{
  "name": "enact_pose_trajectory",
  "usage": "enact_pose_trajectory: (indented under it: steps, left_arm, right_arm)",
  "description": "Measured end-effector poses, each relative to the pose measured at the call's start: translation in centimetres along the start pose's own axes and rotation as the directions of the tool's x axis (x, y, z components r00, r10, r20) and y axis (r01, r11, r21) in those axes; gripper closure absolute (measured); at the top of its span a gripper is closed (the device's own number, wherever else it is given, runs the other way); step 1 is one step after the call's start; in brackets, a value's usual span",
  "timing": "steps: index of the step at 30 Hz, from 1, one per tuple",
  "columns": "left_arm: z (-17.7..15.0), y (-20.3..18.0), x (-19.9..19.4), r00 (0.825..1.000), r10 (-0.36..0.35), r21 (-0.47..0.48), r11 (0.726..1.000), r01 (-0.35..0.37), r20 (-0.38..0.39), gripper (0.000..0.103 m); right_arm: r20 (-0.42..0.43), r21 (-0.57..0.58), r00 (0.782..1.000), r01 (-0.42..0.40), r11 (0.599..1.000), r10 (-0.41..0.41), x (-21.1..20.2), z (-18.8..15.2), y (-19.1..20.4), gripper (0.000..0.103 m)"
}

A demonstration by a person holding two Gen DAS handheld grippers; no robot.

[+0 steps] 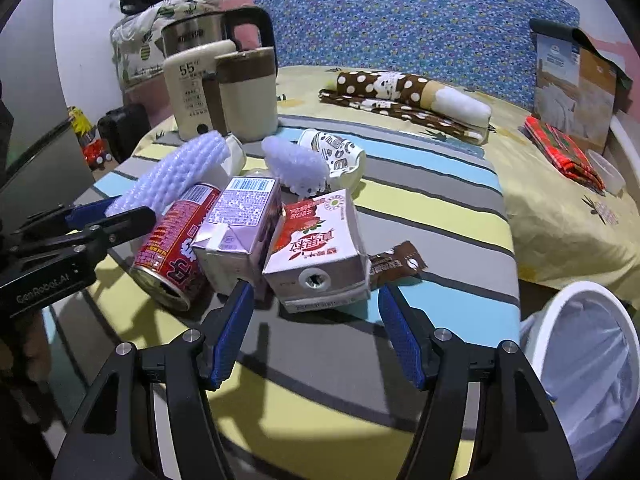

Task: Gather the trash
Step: 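Grasp the white foam mesh sleeve with the left tool while the right tool grasps the pink-and-white juice carton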

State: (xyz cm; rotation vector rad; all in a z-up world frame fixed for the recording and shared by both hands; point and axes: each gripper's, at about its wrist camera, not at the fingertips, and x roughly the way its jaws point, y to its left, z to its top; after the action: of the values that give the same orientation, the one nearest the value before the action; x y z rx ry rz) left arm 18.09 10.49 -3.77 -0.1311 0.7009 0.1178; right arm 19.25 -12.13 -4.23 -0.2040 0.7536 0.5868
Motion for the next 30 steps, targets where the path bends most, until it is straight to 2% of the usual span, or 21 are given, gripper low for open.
enact_pose_trajectory:
  steps: [8, 9, 11, 21, 30]
  left_arm:
    - [-0.4, 0.6, 0.6, 0.999, -0.034, -0.018, 0.999, 0.034, -0.016, 0.076]
    - [-0.4, 0.6, 0.5, 0.999, -0.037, -0.018, 0.999, 0.036, -0.016, 0.076]
    - [-0.5, 0.7, 0.4, 0.999, -0.045, -0.022, 0.999, 0.045, -0.015, 0.078]
    - [-1.5, 0.9, -2.4, 0.998, -0.057, -0.065, 0.996, 0.057, 0.010, 0.080]
    - [-2.8, -1.4, -5.9, 0.995, -0.093, -0.041, 0.995, 0.095, 0.029, 0.080]
  right_arm:
    - [-0.016, -0.021, 1.000, 0.018, 1.000, -0.018, 0.5, 0.7, 0.3, 0.037]
    - [-0.011, -0.017, 1.000, 0.015, 1.000, -0.015, 0.4, 0.8, 0.3, 0.043]
    - [-0.005, 0.000, 1.000, 0.007, 1.000, -0.007, 0.2, 0.8, 0.1, 0.044]
    - [0.047, 0.109, 0.999, -0.027, 0.994, 0.022, -2.4, -0.8, -1.2, 0.045]
    - [0.074, 0.185, 0.996, -0.053, 0.981, 0.040, -5.4, -2.6, -2.1, 0.045]
